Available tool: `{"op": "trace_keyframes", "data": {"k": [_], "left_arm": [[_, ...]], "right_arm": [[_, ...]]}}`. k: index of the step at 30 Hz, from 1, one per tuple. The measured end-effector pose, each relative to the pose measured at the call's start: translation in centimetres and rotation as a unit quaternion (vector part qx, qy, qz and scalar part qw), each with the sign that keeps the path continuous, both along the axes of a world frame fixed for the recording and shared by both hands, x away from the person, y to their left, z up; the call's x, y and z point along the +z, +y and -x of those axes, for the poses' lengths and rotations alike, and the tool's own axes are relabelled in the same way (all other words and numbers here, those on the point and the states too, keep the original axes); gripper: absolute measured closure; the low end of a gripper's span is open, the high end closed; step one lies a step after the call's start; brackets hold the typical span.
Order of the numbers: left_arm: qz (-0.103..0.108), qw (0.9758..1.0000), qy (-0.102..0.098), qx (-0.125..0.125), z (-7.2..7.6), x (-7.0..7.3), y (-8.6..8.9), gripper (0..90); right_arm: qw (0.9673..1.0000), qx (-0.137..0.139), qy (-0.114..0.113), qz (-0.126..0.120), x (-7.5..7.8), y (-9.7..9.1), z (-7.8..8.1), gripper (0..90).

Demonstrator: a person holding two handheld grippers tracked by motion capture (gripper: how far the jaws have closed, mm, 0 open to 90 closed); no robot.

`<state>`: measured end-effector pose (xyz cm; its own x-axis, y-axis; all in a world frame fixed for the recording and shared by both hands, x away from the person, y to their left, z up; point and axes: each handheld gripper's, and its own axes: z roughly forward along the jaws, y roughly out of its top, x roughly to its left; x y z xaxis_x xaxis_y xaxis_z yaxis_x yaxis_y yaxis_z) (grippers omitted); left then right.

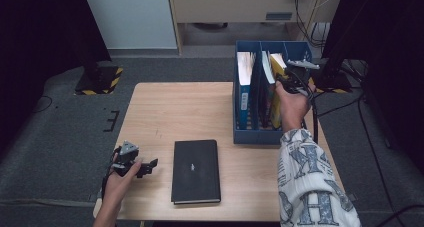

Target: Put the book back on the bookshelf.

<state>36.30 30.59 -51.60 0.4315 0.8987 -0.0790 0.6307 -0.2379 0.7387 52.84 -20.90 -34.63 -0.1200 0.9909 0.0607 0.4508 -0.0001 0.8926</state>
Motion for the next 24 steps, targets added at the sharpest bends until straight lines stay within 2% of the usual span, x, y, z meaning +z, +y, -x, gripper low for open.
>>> {"op": "trace_keyframes", "data": {"k": [7, 24], "left_arm": [[-0.002, 1.0000, 0.000, -0.001, -0.03, -0.02, -0.03, 7.9], [0.000, 1.0000, -0.003, 0.003, 0.01, 0.09, 0.06, 8.1]], "right_arm": [[0.9999, -0.004, 0.003, -0.011, -0.81, -0.77, 0.32, 75.1], [1.0000, 0.005, -0.003, -0.004, -0.91, -0.62, 0.56, 75.1]]}}
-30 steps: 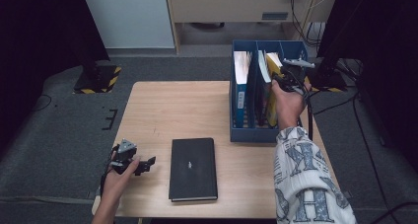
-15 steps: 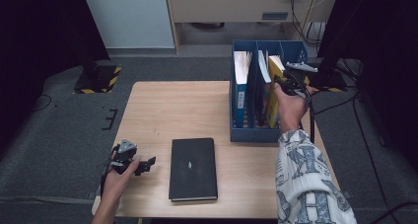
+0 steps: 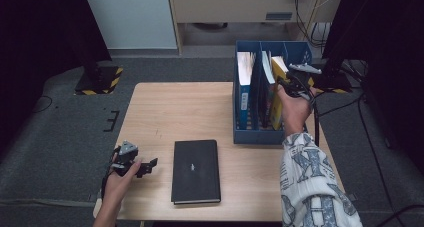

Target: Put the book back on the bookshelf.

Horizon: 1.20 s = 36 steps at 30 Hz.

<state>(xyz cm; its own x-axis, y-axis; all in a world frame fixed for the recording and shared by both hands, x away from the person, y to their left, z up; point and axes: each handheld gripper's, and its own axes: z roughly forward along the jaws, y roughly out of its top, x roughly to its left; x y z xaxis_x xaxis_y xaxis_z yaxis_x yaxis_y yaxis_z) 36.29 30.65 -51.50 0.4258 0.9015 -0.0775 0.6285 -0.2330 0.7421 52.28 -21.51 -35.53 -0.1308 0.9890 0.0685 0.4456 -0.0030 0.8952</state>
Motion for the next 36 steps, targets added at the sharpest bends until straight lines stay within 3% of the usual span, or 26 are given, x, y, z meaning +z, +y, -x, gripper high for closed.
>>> {"op": "trace_keyframes", "data": {"k": [8, 20, 36], "left_arm": [[0.000, 1.0000, -0.001, 0.000, 0.0, 0.0, 0.0, 8.2], [0.001, 1.0000, -0.004, 0.000, 0.0, 0.1, 0.0, 8.6], [-0.002, 1.0000, -0.004, -0.001, 0.0, 0.0, -0.1, 8.6]], "right_arm": [[0.9999, -0.004, 0.001, -0.012, -0.6, -0.6, 0.3, 75.0], [1.0000, 0.005, 0.007, 0.004, -1.5, 0.0, 0.1, 75.0], [0.9999, 0.006, 0.010, 0.003, -2.5, -0.1, 0.3, 74.9]]}}
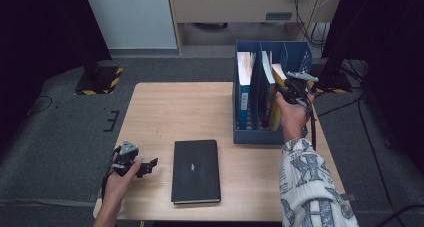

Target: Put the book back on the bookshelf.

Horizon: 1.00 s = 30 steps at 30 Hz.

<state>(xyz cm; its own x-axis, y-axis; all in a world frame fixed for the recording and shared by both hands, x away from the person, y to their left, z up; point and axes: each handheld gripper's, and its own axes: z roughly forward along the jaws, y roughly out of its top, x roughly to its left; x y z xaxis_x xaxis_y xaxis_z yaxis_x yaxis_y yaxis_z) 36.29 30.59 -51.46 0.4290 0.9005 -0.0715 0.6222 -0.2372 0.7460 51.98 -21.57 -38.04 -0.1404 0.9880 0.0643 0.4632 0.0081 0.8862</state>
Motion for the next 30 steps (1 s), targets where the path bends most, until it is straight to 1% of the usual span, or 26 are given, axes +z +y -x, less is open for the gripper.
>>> {"op": "trace_keyframes", "data": {"k": [4, 11, 15, 20, 30], "left_arm": [[0.001, 1.0000, 0.000, 0.000, 0.0, 0.0, 0.0, 8.6], [-0.001, 1.0000, 0.001, -0.002, 0.0, 0.0, 0.0, 8.6], [0.000, 1.0000, 0.001, -0.002, 0.0, 0.0, 0.0, 8.6], [-0.001, 1.0000, 0.003, -0.003, 0.0, 0.0, -0.1, 8.6], [-0.001, 1.0000, 0.003, -0.001, 0.1, 0.0, -0.1, 8.5]], "right_arm": [[1.0000, 0.002, 0.004, 0.006, 0.0, 0.1, 0.1, 74.7], [0.9996, 0.008, 0.015, 0.024, 0.1, 0.4, 0.7, 74.4], [0.9997, 0.008, 0.015, 0.018, -0.1, 0.2, 1.1, 74.2], [0.9995, 0.014, 0.021, 0.021, -0.1, 0.0, 1.4, 73.4], [0.9993, 0.023, 0.024, 0.015, 0.5, -0.5, 2.0, 70.8]]}}
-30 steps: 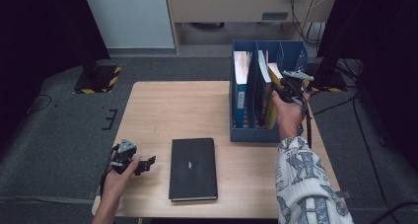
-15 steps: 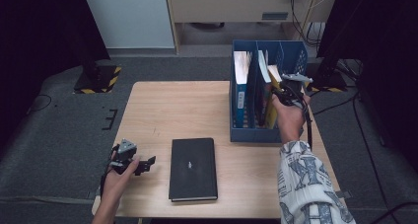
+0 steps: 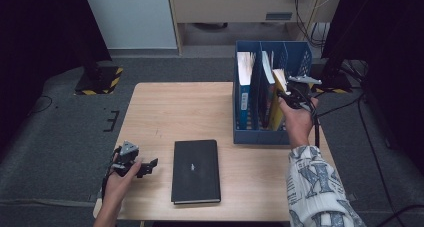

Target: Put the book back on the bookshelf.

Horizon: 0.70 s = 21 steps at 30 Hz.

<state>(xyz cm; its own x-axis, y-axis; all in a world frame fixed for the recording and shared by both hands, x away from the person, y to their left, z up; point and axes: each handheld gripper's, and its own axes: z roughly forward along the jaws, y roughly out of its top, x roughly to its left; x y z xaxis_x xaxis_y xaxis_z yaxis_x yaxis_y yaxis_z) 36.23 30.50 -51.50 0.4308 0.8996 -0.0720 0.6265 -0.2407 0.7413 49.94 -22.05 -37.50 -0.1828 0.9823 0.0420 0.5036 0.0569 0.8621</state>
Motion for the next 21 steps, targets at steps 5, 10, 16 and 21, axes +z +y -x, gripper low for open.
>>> {"op": "trace_keyframes", "data": {"k": [5, 10, 16, 21], "left_arm": [[0.000, 1.0000, 0.000, 0.000, 0.0, 0.0, 0.0, 8.5], [0.000, 1.0000, 0.000, 0.001, 0.0, 0.0, 0.0, 8.5], [-0.001, 1.0000, 0.001, 0.000, 0.0, 0.0, -0.1, 8.5], [-0.002, 1.0000, 0.001, -0.001, 0.0, -0.1, -0.1, 8.5]], "right_arm": [[1.0000, 0.005, -0.006, -0.002, 0.7, -0.1, 0.3, 68.7], [0.9999, 0.013, -0.003, 0.002, 1.6, -0.4, 0.3, 68.5], [0.9994, 0.027, 0.019, 0.005, 1.9, -0.4, 0.1, 68.2], [0.9991, 0.027, 0.030, 0.010, 1.6, -0.3, 0.1, 68.2]]}}
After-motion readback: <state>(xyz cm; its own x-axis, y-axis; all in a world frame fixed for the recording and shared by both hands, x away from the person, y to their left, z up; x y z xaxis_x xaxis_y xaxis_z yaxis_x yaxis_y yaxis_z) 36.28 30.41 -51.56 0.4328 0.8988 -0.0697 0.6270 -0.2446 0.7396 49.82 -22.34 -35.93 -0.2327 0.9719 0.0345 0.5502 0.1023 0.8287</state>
